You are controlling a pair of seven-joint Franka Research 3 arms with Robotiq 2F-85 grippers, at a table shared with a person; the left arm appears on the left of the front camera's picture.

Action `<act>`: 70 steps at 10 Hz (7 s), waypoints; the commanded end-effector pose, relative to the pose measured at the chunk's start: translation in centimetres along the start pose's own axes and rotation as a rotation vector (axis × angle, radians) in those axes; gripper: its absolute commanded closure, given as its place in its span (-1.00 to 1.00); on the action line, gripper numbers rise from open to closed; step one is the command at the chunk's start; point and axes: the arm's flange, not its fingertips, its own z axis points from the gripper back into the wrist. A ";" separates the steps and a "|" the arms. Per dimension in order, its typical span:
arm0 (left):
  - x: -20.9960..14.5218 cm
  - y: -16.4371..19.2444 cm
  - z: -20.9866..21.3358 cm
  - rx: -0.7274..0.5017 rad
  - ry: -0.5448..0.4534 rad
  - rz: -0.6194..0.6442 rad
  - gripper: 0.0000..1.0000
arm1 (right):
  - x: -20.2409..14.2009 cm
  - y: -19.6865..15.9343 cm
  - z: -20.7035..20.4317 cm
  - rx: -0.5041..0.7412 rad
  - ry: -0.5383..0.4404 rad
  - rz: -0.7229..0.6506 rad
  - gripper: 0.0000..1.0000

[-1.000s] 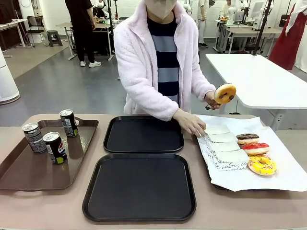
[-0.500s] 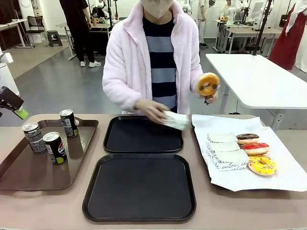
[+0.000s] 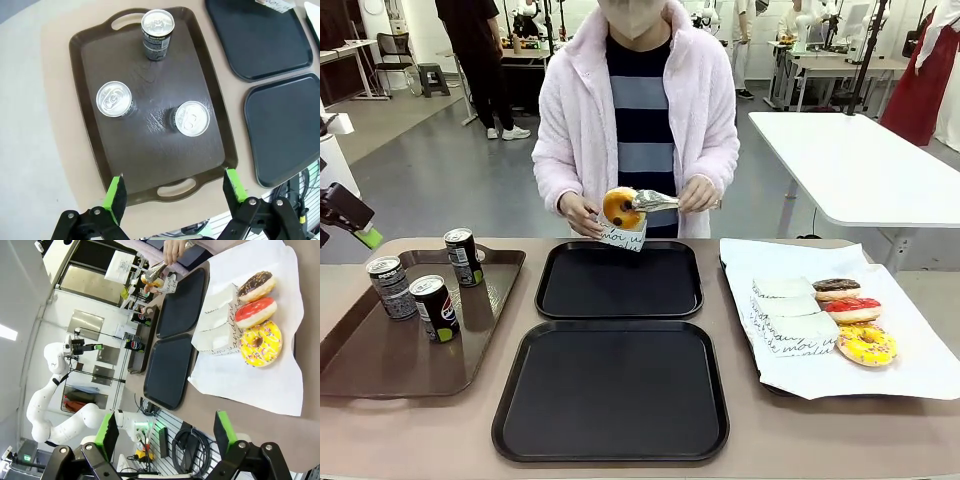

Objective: Set up donuts and drinks on trays.
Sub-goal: Pick up one Pepsi coke and place it on the Flat Tray.

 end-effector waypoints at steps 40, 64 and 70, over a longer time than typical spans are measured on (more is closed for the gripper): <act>4.5 -6.1 0.2 0.079 0.224 0.038 0.83 | 0.0 -0.1 0.0 0.015 -0.006 0.010 -1.00; 4.4 -26.1 -8.8 0.065 0.223 -0.165 -0.16 | 0.0 -0.1 0.0 0.015 -0.006 0.010 -1.00; 16.0 -24.8 -15.9 0.102 0.171 0.010 -0.16 | 0.0 -0.1 0.0 0.015 -0.006 0.010 -1.00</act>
